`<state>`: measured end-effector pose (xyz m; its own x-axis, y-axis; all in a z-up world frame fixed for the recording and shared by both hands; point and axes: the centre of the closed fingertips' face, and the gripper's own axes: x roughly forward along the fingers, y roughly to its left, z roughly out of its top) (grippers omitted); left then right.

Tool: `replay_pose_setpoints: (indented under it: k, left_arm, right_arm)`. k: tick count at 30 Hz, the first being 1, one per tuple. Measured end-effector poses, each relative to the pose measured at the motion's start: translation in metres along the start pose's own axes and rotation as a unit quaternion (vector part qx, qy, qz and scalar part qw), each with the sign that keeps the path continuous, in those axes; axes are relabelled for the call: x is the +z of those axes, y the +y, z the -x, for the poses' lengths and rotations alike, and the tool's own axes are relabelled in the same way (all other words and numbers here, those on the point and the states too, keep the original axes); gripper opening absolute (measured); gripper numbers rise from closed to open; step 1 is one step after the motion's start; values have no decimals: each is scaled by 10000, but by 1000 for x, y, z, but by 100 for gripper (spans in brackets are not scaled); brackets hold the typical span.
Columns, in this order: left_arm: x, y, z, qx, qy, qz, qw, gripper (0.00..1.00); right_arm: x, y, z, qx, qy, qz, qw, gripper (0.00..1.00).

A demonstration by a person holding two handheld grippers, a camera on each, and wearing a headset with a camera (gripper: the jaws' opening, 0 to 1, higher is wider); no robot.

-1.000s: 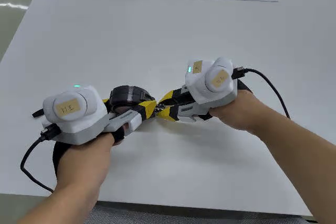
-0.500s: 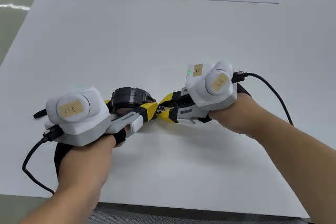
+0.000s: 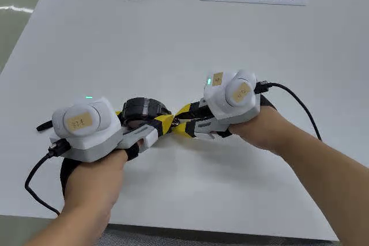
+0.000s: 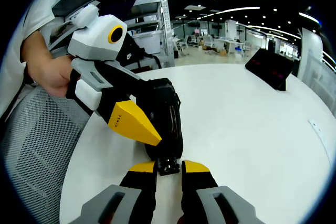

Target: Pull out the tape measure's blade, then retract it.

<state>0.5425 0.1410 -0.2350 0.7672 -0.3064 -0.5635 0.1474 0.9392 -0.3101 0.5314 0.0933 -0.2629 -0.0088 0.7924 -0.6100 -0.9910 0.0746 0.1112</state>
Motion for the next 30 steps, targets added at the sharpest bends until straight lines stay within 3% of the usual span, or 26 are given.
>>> replay_pose_setpoints:
  k: [6,13,16,30]
  left_arm:
    - [0,0,-1,-13,43,-15,10000,58]
    - [0,1,-1,-2,70,-66,10000,59]
    - [2,0,-1,14,39,-275,9996,59]
    - [1,0,4,-68,132,-542,9984,57]
  right_arm:
    - [0,-1,4,31,-45,-111,9999,23]
    - [1,-3,6,-37,-56,-63,10000,23]
    - [0,-2,7,-49,-84,-56,9999,25]
    - [-1,1,14,-169,-88,-81,9998,38]
